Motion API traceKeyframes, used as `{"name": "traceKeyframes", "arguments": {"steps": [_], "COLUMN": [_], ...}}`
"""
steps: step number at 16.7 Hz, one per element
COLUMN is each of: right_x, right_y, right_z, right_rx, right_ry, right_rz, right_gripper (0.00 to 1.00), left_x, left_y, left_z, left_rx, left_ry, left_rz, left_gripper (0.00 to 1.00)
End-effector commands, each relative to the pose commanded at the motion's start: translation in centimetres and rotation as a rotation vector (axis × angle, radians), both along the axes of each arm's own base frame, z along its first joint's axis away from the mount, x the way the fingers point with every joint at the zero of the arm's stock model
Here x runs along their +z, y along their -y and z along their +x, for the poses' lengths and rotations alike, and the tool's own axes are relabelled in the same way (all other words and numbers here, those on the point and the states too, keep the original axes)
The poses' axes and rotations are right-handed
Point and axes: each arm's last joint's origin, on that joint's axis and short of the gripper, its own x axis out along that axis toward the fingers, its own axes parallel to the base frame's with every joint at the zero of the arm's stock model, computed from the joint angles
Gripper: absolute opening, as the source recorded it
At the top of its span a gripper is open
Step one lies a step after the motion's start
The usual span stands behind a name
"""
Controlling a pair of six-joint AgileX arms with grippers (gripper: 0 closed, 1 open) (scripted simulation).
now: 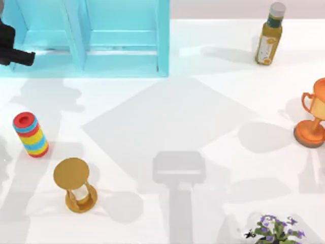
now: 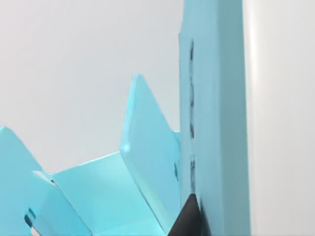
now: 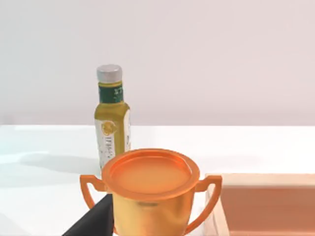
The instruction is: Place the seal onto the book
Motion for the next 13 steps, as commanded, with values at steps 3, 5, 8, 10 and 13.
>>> {"name": "traceKeyframes", "arguments": {"steps": [3, 5, 8, 10, 13], "right_x": [0.0, 0.0, 0.0, 0.0, 0.0], "right_y": [0.0, 0.0, 0.0, 0.0, 0.0], "right_z": [0.0, 0.0, 0.0, 0.0, 0.0], "right_rx": [0.0, 0.0, 0.0, 0.0, 0.0], "right_ry": [0.0, 0.0, 0.0, 0.0, 0.0], "right_rz": [0.0, 0.0, 0.0, 0.0, 0.0], "right_gripper": [1.0, 1.0, 1.0, 1.0, 1.0], "left_x": [-0.3, -0.4, -1.6, -2.8, -4.6], "left_y": [-0.1, 0.1, 1.2, 2.6, 5.1], "left_z": [0.1, 0.1, 0.2, 0.3, 0.3], "left_rx": [0.001, -0.001, -0.011, -0.014, 0.003], "left_ry": [-0.01, -0.015, -0.068, -0.128, -0.234], "left_rz": [0.002, -0.005, -0.072, -0.146, -0.285], "left_gripper": [0.0, 0.0, 0.0, 0.0, 0.0]}}
